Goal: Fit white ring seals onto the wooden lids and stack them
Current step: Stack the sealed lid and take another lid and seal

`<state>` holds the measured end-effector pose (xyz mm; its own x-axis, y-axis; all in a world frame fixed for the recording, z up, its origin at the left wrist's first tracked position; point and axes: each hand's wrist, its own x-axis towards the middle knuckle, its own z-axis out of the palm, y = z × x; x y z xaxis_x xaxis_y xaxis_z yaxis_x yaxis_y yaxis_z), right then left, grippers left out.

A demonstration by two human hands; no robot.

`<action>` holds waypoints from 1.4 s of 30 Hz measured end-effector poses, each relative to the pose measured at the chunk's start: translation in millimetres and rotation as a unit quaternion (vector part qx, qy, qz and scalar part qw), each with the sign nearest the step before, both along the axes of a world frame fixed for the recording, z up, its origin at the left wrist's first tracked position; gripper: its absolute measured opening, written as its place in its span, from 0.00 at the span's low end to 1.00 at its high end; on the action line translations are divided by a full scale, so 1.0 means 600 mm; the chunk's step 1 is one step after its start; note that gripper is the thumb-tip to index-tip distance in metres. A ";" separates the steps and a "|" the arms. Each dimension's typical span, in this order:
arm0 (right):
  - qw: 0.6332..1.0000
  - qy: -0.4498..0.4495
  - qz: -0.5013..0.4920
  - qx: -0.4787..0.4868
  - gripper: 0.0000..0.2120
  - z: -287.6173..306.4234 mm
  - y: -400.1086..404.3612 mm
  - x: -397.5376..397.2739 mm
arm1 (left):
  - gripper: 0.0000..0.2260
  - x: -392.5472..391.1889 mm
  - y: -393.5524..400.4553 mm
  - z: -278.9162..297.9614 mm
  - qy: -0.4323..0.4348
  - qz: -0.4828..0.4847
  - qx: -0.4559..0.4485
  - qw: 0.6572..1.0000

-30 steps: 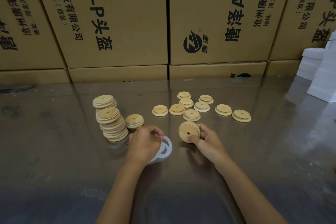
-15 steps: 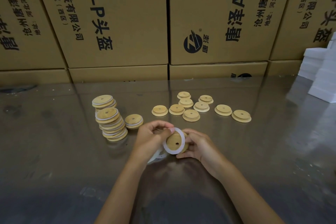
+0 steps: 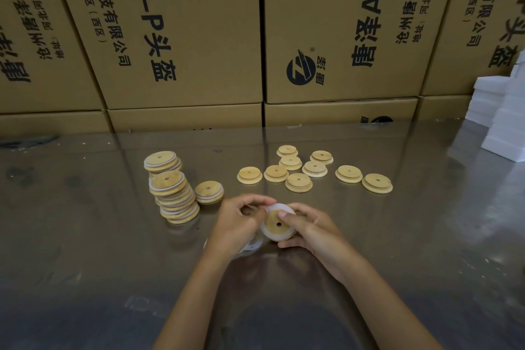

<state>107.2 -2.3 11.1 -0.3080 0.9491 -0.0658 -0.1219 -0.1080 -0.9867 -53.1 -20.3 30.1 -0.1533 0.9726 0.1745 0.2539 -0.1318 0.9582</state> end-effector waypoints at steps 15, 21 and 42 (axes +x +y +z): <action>0.999 0.019 -0.003 0.028 0.10 -0.009 0.005 0.002 | 0.15 -0.001 0.003 -0.004 0.028 -0.016 0.021 0.999; 0.998 0.054 -0.039 0.017 0.11 -0.010 0.004 -0.002 | 0.16 -0.008 0.008 -0.007 0.017 -0.019 0.008 1.000; 0.989 0.129 -0.072 -0.014 0.10 -0.006 0.008 -0.002 | 0.12 0.033 0.009 -0.027 0.044 0.005 0.055 0.998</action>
<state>106.2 2.6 7.7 -0.1795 0.9833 -0.0301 -0.3852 -0.0984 -0.9176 -33.2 -14.7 14.2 -0.1432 0.9455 0.2924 0.3378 -0.2310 0.9124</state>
